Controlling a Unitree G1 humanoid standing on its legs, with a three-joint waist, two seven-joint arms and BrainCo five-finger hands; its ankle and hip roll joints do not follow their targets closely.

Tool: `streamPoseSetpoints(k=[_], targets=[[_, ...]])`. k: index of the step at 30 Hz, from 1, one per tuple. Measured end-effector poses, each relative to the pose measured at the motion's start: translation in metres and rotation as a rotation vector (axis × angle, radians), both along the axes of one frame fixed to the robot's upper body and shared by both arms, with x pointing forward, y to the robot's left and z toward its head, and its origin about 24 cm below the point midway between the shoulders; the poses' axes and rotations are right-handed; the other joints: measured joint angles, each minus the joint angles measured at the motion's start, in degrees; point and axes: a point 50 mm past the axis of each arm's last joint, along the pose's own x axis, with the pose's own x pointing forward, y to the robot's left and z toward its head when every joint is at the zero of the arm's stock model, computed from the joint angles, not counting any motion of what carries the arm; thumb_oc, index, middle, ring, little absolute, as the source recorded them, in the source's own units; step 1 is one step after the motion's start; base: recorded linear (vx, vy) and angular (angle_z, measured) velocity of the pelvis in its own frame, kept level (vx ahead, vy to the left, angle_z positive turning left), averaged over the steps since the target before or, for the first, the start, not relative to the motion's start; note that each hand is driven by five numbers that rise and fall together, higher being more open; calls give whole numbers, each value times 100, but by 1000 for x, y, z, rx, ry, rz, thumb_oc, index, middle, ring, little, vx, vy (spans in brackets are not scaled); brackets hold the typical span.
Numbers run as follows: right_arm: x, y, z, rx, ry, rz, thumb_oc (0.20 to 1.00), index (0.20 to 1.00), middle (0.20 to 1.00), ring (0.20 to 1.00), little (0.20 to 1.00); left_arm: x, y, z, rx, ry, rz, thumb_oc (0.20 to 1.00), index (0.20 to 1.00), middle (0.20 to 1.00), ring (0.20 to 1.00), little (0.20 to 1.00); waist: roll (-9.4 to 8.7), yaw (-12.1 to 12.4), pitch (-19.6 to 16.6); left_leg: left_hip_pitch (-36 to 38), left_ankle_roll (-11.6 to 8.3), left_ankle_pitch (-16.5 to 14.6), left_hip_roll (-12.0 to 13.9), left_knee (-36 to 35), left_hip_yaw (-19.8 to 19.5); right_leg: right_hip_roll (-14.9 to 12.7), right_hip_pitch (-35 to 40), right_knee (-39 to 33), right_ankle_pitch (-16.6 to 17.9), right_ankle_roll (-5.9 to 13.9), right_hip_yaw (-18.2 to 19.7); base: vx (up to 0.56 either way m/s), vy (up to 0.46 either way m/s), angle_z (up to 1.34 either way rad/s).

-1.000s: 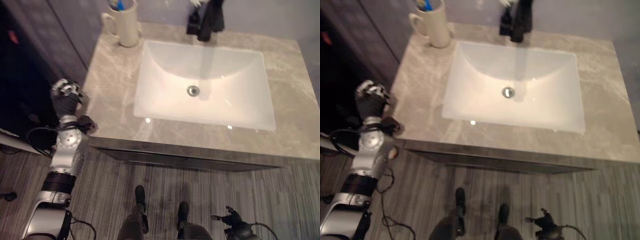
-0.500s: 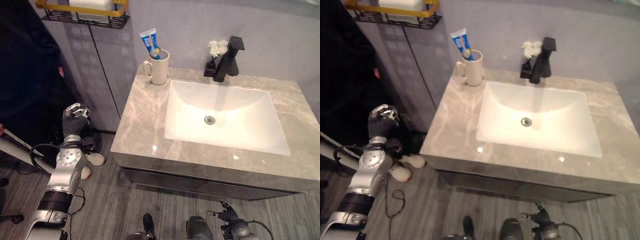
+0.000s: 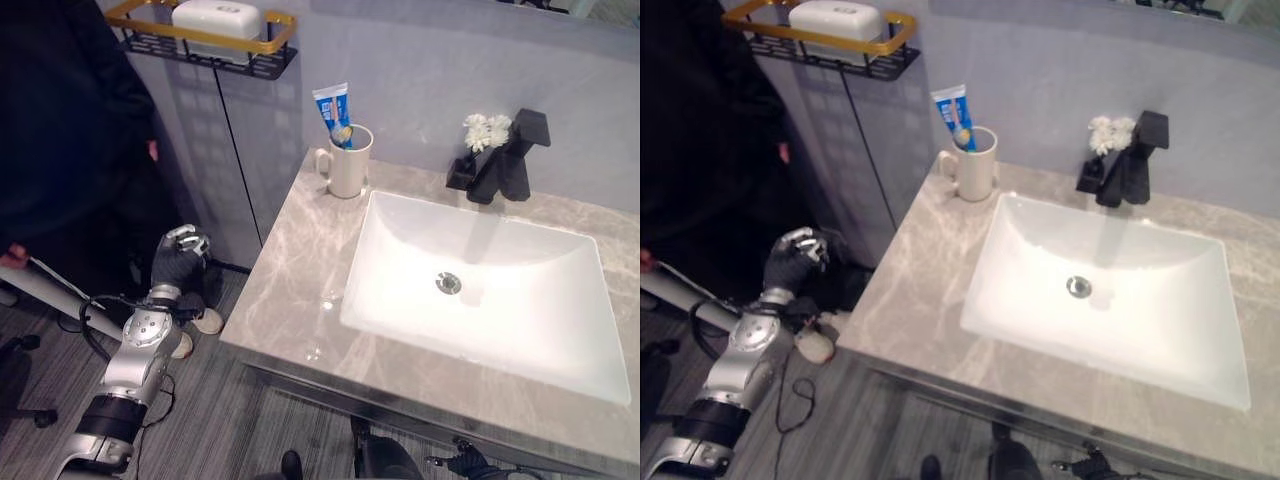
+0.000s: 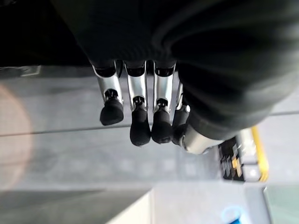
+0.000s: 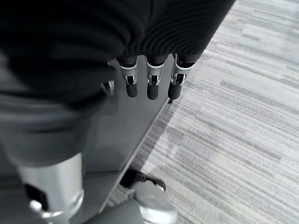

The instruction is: Put brush and paste in cup on sink, flatten towel.

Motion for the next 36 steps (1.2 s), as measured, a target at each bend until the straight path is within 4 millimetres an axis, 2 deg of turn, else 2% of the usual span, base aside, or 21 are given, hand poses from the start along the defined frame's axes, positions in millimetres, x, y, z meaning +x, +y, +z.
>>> streamPoseSetpoints(k=[2,7,15,18,23,26,29,30,32,36], targets=[[-2,-4,1,-17,7,14,1000,1000,1000,1000,1000,1,1,3,-2,-7,-14,200,200,200,200,200,76,-100,-27,2,-53,29,114,-109,14,106,29,-136,21,-41,-52,58,-72,-1],[-1,-7,2,-28,5,28,1000,1000,1000,1000,1000,2,-2,4,-63,-6,-54,200,200,200,200,200,173,-282,-93,-2,-140,59,214,-225,89,226,-2,-265,49,-123,-30,30,-37,-8],[-9,-5,1,-20,16,38,1000,1000,1000,1000,1000,4,-7,9,-102,-21,-83,200,200,200,200,200,367,-376,-223,-137,-148,56,183,-230,380,270,-280,-266,117,-131,275,-4,-17,-19],[-14,-6,0,-19,35,36,1000,1000,1000,1000,1000,16,-13,12,-87,-19,-100,200,200,200,200,200,423,-389,-230,-285,-149,62,158,-230,516,267,-476,-266,194,-131,391,-35,-9,-18],[-22,-9,-1,-17,68,32,1000,1000,1000,1000,1000,28,-16,20,-40,-16,-119,200,200,200,200,200,490,-430,-192,-401,-175,82,163,-230,520,281,-603,-265,226,-145,402,-45,-9,-4],[-15,-11,1,-26,56,51,1000,1000,1000,1000,1000,46,-13,26,-6,-5,-88,200,200,200,200,200,576,-422,-89,-578,-182,106,144,-253,506,254,-765,-265,248,-127,392,-61,-13,4],[-7,-11,2,-27,32,57,1000,1000,1000,1000,1000,52,-15,37,-3,-37,-80,200,200,200,200,200,603,-422,39,-611,-190,127,147,-250,505,255,-800,-265,262,-136,388,-63,-21,2],[-4,-11,3,-28,23,56,1000,1000,1000,1000,1000,55,-16,42,-2,-49,-79,200,200,200,200,200,603,-419,92,-623,-193,132,147,-251,502,255,-812,-265,265,-139,386,-55,-23,3],[12,-9,7,-29,-25,89,1000,1000,1000,1000,1000,66,-16,67,0,-126,-48,200,200,200,200,200,573,-419,263,-792,-205,172,138,-231,494,241,-972,-264,317,-187,366,-44,-38,5],[19,-10,9,-46,-48,88,1000,1000,1000,1000,1000,74,-14,78,4,-147,-23,200,200,200,200,200,565,-420,352,-799,-209,170,163,-240,480,257,-969,-265,309,-198,322,-2,-23,2]])
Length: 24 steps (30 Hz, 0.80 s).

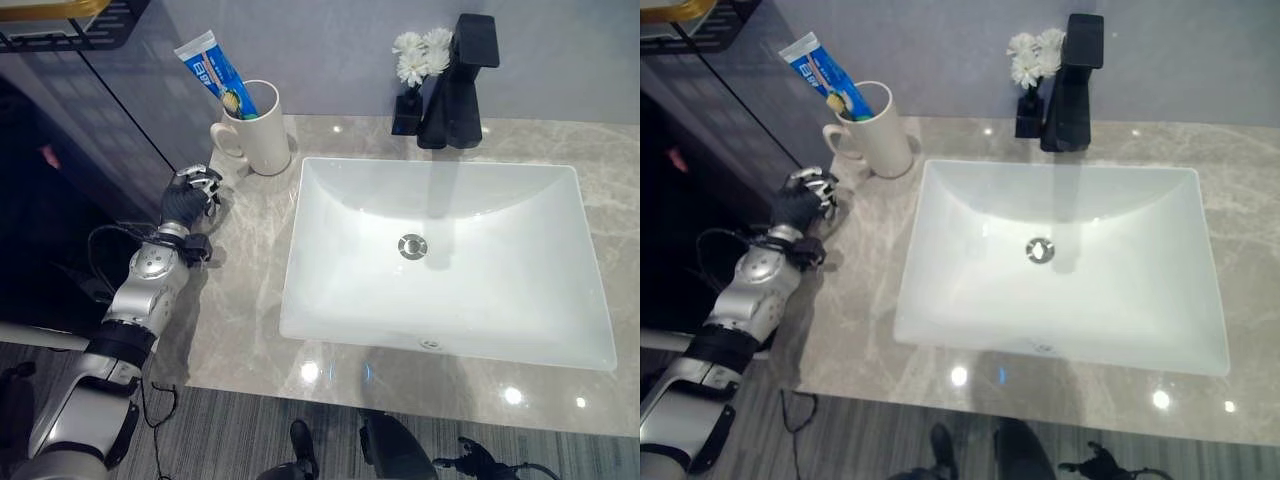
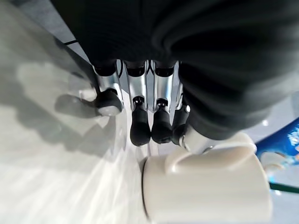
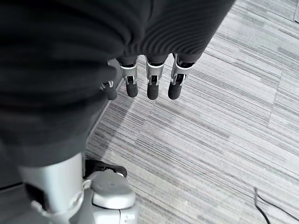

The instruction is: Put brush and paste in cup on sink, flatten towel.

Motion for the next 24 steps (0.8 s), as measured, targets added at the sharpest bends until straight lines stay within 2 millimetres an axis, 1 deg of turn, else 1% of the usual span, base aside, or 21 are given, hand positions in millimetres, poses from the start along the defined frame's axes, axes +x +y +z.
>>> streamPoseSetpoints(k=[4,7,11,14,15,22,24], targets=[[-1,0,0,-3,6,13,1000,1000,1000,1000,1000,5,-2,6,17,-6,7,200,200,200,200,200,-17,-23,15,-33,-4,4,6,-18,-125,-12,6,0,-23,-13,-81,-21,-15,10],[0,1,0,1,4,9,1000,1000,1000,1000,1000,7,-3,7,26,-10,8,200,200,200,200,200,-18,-26,18,-59,-4,5,4,-17,-136,-19,-8,0,-43,6,-87,-51,3,6],[6,4,1,11,-14,14,1000,1000,1000,1000,1000,17,2,27,19,-51,64,200,200,200,200,200,-28,-75,53,-260,-17,36,-29,-15,-135,-61,-198,1,5,-12,-94,-43,1,3],[11,6,2,17,-37,25,1000,1000,1000,1000,1000,22,8,32,23,-37,105,200,200,200,200,200,-36,-174,101,-307,-17,36,-32,-15,-131,-63,-250,1,8,-14,-97,-11,2,-1],[13,7,3,11,-44,24,1000,1000,1000,1000,1000,23,9,37,9,-56,116,200,200,200,200,200,-53,-186,196,-313,-17,37,-36,-12,-128,-64,-258,2,12,-16,-94,0,0,0],[13,6,3,5,-45,20,1000,1000,1000,1000,1000,23,3,44,8,-83,106,200,200,200,200,200,-113,-172,248,-319,-19,34,-48,5,-128,-78,-262,2,13,-10,-92,0,0,0],[13,6,3,4,-46,16,1000,1000,1000,1000,1000,20,2,44,12,-93,99,200,200,200,200,200,-118,-160,252,-318,-19,33,-48,5,-125,-78,-262,2,8,-5,-91,0,0,0]])
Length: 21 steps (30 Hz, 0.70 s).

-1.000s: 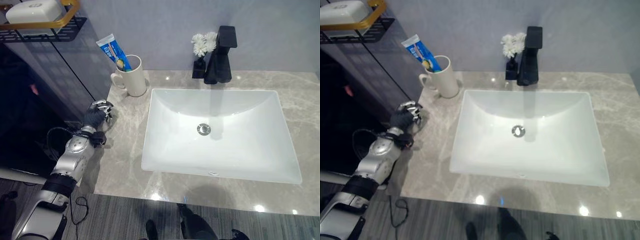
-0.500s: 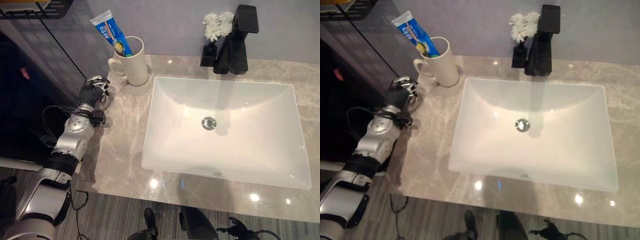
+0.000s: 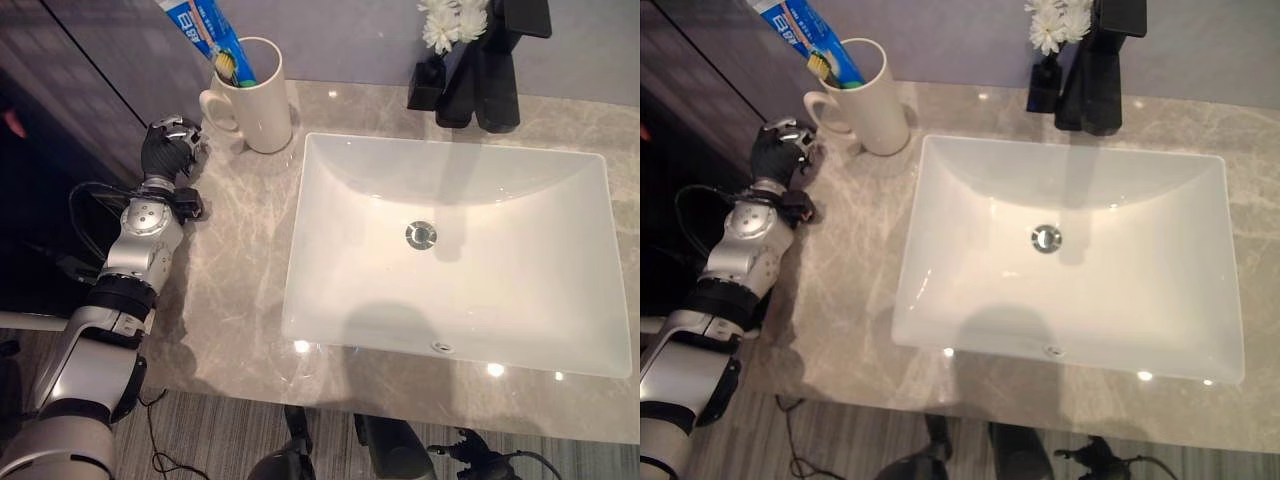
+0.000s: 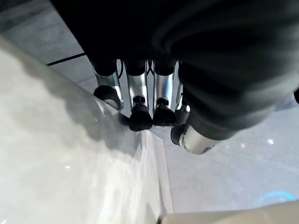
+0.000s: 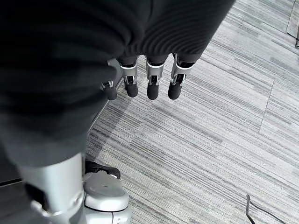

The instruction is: Put brush and paste in cup on sink, flatten towel.

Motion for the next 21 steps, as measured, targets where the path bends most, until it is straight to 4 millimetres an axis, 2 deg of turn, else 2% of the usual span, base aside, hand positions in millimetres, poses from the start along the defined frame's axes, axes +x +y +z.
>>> streamPoseSetpoints(k=[6,8,13,21], targets=[[6,0,2,0,-21,-3,1000,1000,1000,1000,1000,-18,-3,-10,119,-23,-8,200,200,200,200,200,1,97,8,84,-1,1,20,0,-25,4,105,1,1,-7,-54,28,-26,3],[7,-1,2,0,-28,-4,1000,1000,1000,1000,1000,-23,-6,-18,120,-18,-16,200,200,200,200,200,0,120,10,180,-1,1,37,0,-72,4,233,0,-24,-14,-128,0,-4,15],[7,-2,3,1,-33,-15,1000,1000,1000,1000,1000,-31,-10,-20,111,-37,-47,200,200,200,200,200,-3,261,11,208,-7,8,27,-24,-158,-27,300,-1,-38,-10,-187,-21,15,10],[7,-1,2,5,-32,-13,1000,1000,1000,1000,1000,-41,-17,-31,105,-23,-103,200,200,200,200,200,0,255,11,195,-8,15,32,1,-167,-25,289,0,-32,-18,-207,-40,12,1]])
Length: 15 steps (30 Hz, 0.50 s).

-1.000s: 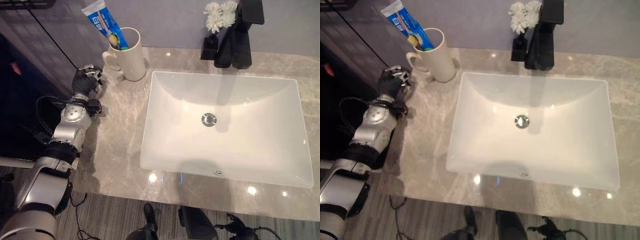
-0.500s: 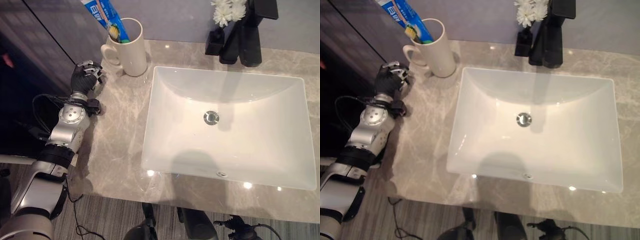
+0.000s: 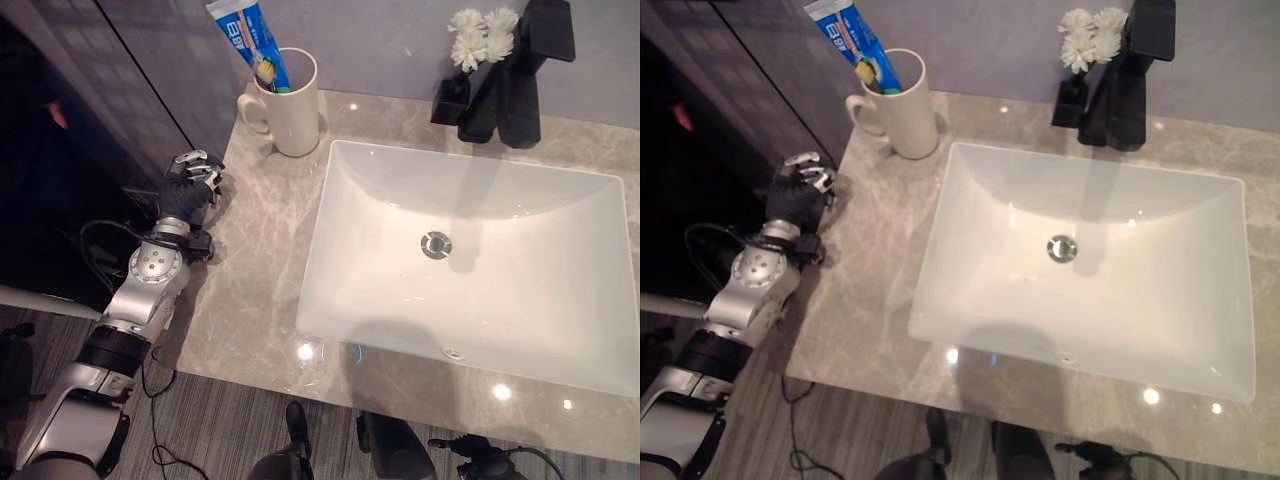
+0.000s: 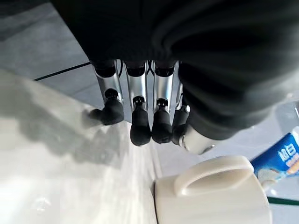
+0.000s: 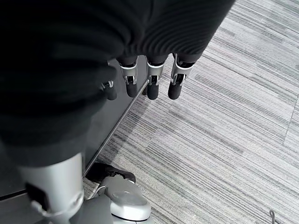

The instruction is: Put brush and paste in cup on sink, flatten towel.

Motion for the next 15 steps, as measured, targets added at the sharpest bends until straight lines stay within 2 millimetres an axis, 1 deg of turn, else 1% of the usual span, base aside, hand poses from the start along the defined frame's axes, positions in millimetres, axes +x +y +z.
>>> streamPoseSetpoints(k=[7,9,11,15], targets=[[0,0,0,1,-2,0,1000,1000,1000,1000,1000,-7,-15,12,-5,-60,-88,200,200,200,200,200,17,-13,0,-74,-2,3,-5,0,28,10,-103,0,7,-4,52,-3,2,-3],[-2,-1,-1,-2,9,-4,1000,1000,1000,1000,1000,-8,-21,10,-13,-58,-113,200,200,200,200,200,55,-27,12,-84,-4,6,-5,1,42,15,-120,0,14,-9,66,3,-5,-5],[-4,-1,-1,-4,15,-6,1000,1000,1000,1000,1000,-8,-22,10,-16,-58,-126,200,200,200,200,200,76,-69,18,-84,-5,5,7,0,57,29,-122,0,13,-9,71,0,0,0],[-5,-2,-2,-7,20,-8,1000,1000,1000,1000,1000,-8,-25,9,-15,-53,-147,200,200,200,200,200,137,-75,31,-78,-7,6,8,0,92,35,-126,0,13,-9,86,0,0,0]])
